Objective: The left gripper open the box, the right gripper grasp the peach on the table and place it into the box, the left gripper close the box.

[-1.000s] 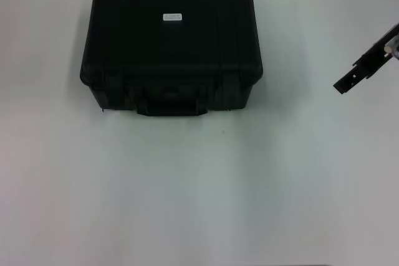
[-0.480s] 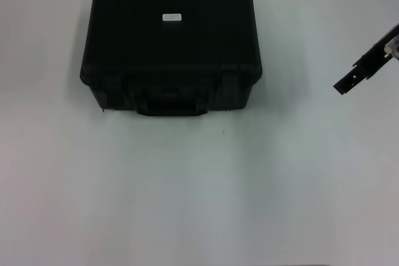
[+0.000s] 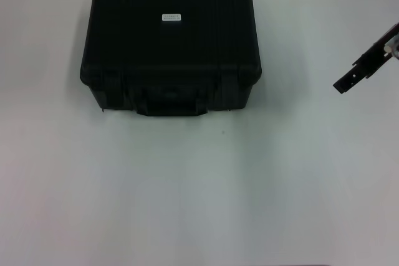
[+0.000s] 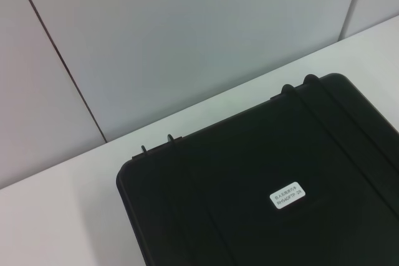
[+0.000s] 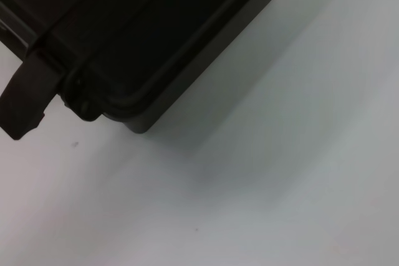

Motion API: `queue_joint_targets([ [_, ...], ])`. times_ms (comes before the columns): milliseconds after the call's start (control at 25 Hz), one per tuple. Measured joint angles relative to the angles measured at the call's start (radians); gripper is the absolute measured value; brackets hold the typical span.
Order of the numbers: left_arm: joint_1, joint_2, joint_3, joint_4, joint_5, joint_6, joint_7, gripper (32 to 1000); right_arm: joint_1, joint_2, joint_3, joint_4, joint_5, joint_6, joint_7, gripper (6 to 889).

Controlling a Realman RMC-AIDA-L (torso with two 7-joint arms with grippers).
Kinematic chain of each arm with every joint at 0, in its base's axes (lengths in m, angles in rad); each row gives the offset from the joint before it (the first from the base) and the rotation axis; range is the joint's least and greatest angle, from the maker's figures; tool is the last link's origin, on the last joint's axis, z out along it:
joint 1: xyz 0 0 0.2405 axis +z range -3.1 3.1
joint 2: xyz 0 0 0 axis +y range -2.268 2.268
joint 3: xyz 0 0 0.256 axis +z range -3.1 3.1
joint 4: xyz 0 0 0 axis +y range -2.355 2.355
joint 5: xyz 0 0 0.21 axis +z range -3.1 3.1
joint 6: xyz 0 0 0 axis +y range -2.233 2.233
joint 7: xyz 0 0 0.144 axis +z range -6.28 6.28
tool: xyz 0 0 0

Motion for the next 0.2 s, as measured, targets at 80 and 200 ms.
queue_joint_targets([
  [80, 0.000, 0.0000, 0.000, 0.000, 0.001, 0.000, 0.000, 847, 0.000, 0.001, 0.000, 0.000, 0.000, 0.001, 0.000, 870],
  [200, 0.000, 0.0000, 0.000, 0.000, 0.002, 0.000, 0.000, 847, 0.000, 0.002, 0.000, -0.001, -0.001, 0.002, 0.000, 870],
])
